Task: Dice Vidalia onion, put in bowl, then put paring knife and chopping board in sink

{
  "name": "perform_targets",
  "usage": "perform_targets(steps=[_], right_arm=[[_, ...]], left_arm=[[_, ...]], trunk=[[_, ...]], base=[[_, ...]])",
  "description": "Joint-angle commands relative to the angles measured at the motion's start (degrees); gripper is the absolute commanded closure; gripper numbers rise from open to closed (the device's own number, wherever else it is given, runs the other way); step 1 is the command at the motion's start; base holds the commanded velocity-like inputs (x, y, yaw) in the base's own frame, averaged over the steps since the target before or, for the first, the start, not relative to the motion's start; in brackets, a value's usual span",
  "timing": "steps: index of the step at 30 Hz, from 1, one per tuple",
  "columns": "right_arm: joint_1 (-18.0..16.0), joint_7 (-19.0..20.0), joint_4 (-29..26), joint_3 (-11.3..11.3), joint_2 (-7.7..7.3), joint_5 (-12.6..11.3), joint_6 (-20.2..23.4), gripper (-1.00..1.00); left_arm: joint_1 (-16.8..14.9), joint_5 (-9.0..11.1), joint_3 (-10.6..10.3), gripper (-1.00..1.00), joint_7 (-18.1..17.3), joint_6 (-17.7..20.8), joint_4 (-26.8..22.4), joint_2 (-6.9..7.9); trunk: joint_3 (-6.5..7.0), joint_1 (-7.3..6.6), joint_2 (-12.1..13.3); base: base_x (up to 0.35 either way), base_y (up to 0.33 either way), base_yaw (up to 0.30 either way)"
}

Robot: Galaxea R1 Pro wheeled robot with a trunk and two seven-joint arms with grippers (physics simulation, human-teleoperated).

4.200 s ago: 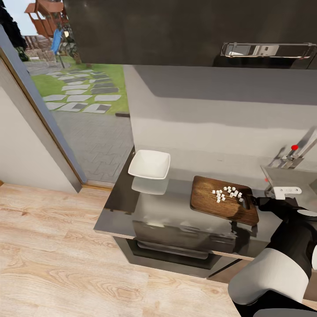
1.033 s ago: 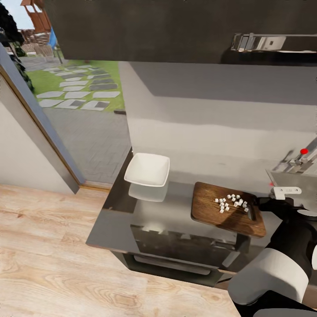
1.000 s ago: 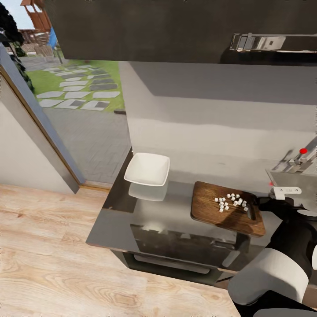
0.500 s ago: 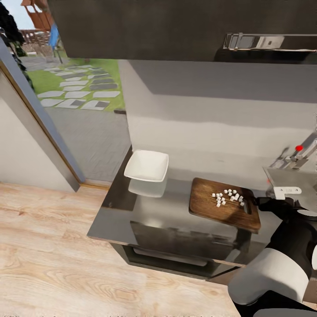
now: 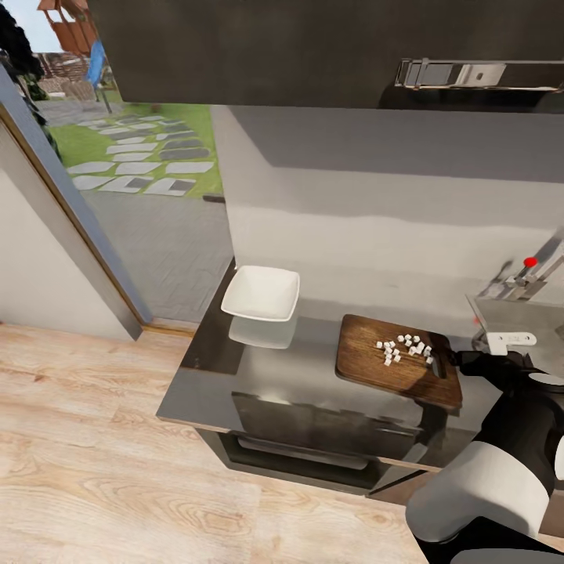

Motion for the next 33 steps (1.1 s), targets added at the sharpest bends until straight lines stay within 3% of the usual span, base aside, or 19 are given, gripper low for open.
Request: perform_targets(steps=[1, 33], right_arm=[[-0.1, 0.4, -0.1, -0.1, 0.04, 0.3, 0.1, -1.0], [-0.1, 0.4, 0.0, 0.0, 0.04, 0.3, 0.0, -1.0]], left_arm=[[0.0, 0.6, -0.5, -1.0, 0.3, -0.1, -0.1, 0.1], [0.0, 0.6, -0.5, -1.0, 0.3, -0.1, 0.0, 0.1]], trunk=[[-0.09, 0.04, -0.1], [-0.63, 0.04, -0.1]], base=[[0.0, 0.0, 0.0], [0.0, 0.0, 0.0]])
